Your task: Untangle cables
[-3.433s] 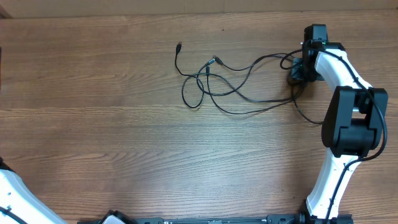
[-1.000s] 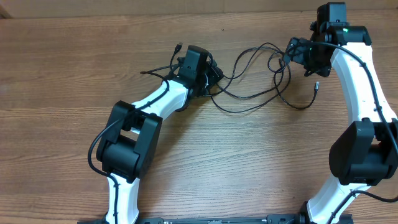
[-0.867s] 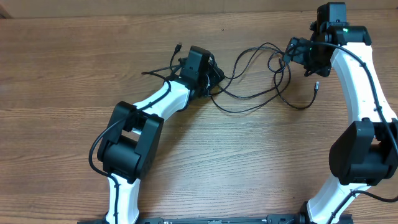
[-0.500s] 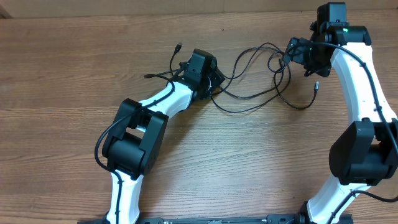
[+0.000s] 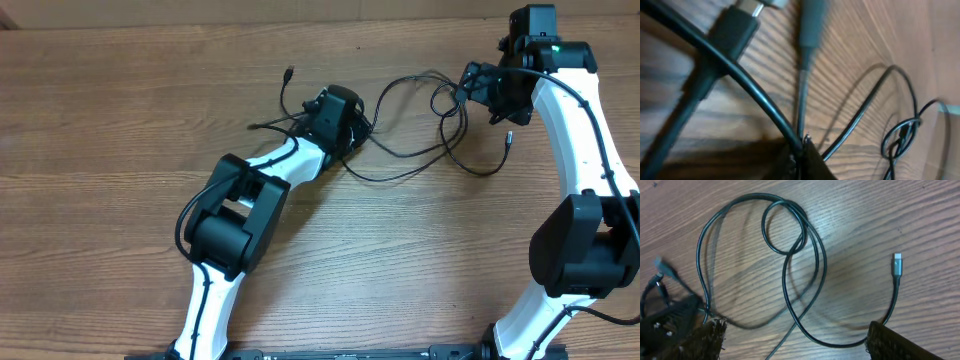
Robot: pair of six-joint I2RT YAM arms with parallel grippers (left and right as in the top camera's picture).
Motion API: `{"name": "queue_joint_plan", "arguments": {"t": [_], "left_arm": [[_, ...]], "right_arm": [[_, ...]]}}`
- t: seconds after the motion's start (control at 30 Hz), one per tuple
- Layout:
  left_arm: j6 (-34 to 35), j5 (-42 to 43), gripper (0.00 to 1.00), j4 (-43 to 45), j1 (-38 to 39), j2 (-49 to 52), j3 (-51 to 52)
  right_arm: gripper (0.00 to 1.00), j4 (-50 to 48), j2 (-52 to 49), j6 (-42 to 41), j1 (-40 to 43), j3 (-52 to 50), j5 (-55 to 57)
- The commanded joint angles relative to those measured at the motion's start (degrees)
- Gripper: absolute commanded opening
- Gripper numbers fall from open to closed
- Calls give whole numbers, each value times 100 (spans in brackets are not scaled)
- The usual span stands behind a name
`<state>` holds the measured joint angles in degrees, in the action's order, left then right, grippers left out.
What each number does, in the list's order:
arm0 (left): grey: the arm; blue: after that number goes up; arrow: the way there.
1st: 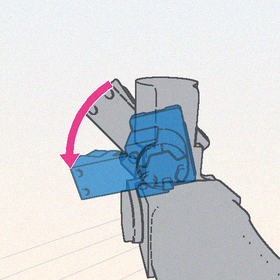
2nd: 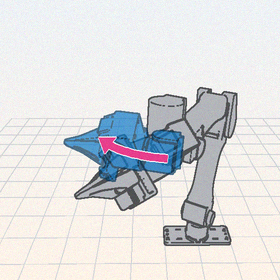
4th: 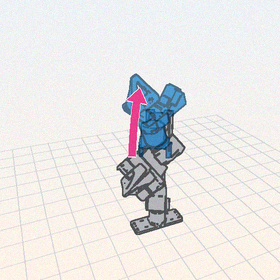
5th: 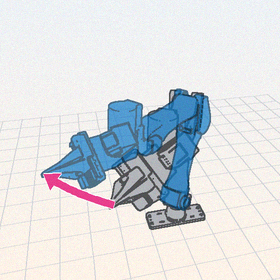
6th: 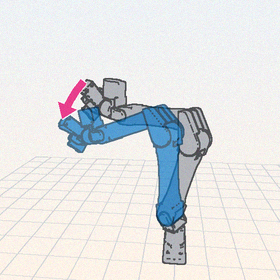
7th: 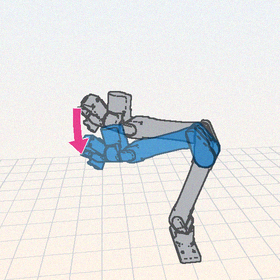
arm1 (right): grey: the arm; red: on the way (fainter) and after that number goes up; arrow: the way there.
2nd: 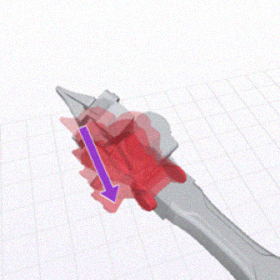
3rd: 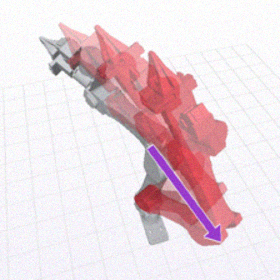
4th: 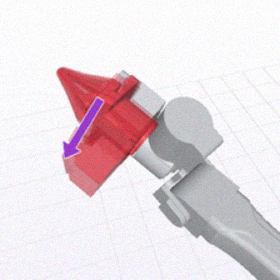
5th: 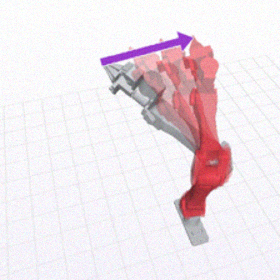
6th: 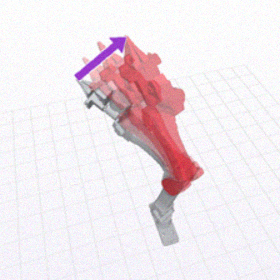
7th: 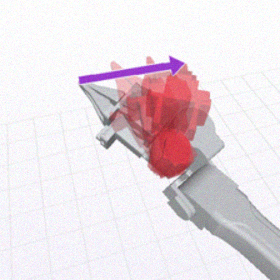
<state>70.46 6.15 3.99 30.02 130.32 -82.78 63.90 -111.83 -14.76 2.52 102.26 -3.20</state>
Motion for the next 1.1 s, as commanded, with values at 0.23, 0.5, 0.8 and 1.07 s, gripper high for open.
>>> {"name": "queue_joint_plan", "arguments": {"t": [0.23, 0.5, 0.8, 1.07], "left_arm": [[-1272, 640, 4, -704, -601, -841, 101], [-1976, 1451, 4, -1648, -1270, -2787, 101], [-2505, 2037, 4, -1832, -2479, -4275, -59], [-3370, 2122, 4, -2787, -3864, -4765, -973]], "right_arm": [[88, 42, 35, -22, 7, 57, -175], [88, 46, 35, -24, 4, 57, -761], [86, 31, 33, -13, -7, 55, -1233], [92, -87, 28, 0, -221, -79, -1176]]}}
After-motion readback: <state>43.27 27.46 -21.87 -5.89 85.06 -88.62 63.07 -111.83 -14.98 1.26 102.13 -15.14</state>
